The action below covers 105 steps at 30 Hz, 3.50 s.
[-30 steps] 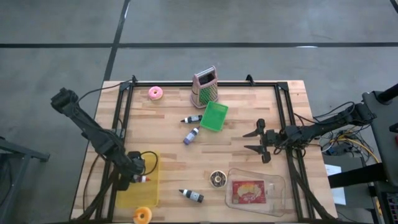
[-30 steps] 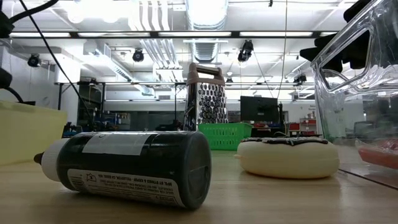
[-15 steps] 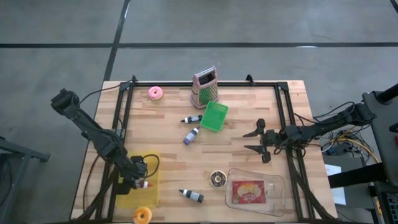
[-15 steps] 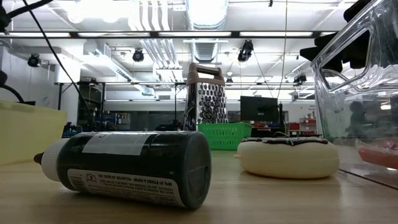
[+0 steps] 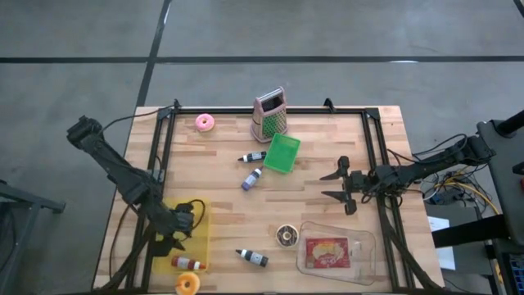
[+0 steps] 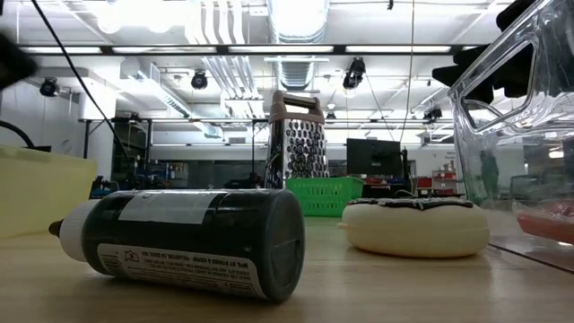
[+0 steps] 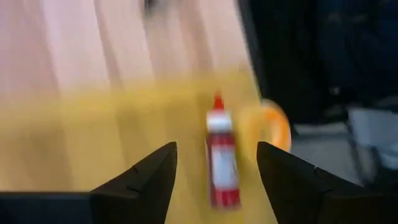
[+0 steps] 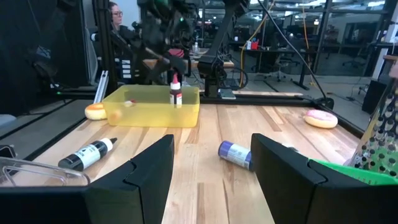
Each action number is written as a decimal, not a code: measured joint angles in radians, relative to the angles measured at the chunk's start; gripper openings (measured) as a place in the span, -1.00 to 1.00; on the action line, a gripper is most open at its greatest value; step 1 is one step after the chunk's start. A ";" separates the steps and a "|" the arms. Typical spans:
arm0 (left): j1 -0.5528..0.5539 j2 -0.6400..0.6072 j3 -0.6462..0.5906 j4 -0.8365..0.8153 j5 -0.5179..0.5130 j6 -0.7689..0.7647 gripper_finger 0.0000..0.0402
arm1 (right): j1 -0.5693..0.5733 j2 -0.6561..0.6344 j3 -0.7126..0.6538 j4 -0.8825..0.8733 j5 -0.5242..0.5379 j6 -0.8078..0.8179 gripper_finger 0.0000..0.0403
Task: Pick & Place Food Item
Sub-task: Put the violet ink bottle into the yellow bin
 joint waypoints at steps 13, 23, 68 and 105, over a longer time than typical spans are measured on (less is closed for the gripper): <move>-0.017 -0.140 0.017 0.290 -0.679 0.641 0.12 | 0.000 0.097 0.108 -0.002 0.000 -0.097 0.03; 0.038 -0.401 -0.354 0.742 -0.709 0.846 0.12 | -0.036 0.444 0.341 -0.031 -0.001 -0.146 0.03; 0.046 -0.915 -0.568 0.618 -1.051 0.920 0.12 | -0.359 1.396 1.431 -1.035 -0.370 -0.478 0.03; 0.046 -0.916 -0.570 0.623 -1.050 0.905 0.12 | -0.395 1.429 1.459 -1.017 -0.340 -0.538 0.03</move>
